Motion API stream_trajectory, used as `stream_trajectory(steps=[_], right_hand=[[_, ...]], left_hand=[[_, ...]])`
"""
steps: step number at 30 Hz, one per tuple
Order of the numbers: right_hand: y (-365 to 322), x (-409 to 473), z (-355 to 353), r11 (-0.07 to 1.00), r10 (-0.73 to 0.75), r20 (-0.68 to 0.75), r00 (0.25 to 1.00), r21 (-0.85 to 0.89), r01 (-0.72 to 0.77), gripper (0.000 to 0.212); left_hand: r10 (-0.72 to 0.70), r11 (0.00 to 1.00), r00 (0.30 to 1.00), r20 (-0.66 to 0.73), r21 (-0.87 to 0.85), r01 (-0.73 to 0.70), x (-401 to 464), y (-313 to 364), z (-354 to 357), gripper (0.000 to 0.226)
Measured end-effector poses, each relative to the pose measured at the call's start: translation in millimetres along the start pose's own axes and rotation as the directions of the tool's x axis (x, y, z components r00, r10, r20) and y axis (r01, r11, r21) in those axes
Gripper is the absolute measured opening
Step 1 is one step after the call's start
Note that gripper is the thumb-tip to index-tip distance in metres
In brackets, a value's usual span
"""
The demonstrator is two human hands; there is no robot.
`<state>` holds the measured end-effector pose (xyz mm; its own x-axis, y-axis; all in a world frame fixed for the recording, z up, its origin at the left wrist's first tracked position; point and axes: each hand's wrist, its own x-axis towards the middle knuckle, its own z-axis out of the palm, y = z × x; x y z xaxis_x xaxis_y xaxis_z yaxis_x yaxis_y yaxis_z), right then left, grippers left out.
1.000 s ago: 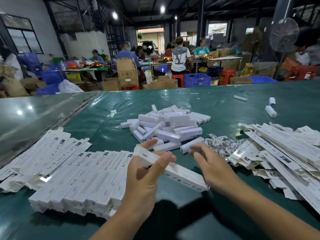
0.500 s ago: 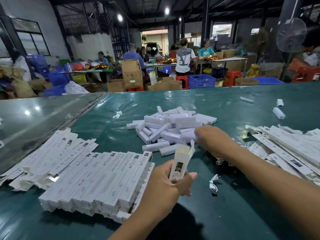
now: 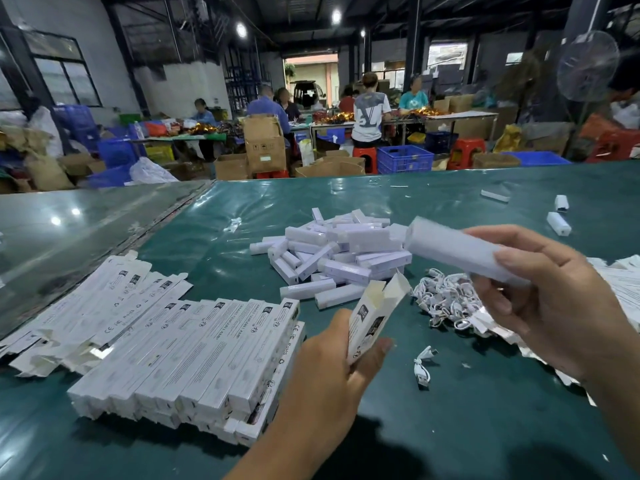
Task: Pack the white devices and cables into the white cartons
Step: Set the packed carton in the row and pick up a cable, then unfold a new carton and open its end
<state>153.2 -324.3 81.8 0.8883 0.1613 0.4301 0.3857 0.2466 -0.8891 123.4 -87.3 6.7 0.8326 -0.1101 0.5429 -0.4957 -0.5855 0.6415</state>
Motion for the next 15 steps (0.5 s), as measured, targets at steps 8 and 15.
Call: stream_trajectory(steps=[8, 15], right_hand=[[9.1, -5.9, 7.3, 0.874, -0.249, 0.006, 0.968, -0.430, 0.227, 0.022], [12.6, -6.4, 2.7, 0.834, -0.173, 0.022, 0.985, -0.528, 0.158, 0.028]], left_hand=[[0.113, 0.953, 0.994, 0.013, 0.283, -0.112, -1.6, -0.6, 1.2, 0.039], [0.165, 0.913, 0.984, 0.066, 0.368, -0.178, -2.5, -0.9, 0.2, 0.036]])
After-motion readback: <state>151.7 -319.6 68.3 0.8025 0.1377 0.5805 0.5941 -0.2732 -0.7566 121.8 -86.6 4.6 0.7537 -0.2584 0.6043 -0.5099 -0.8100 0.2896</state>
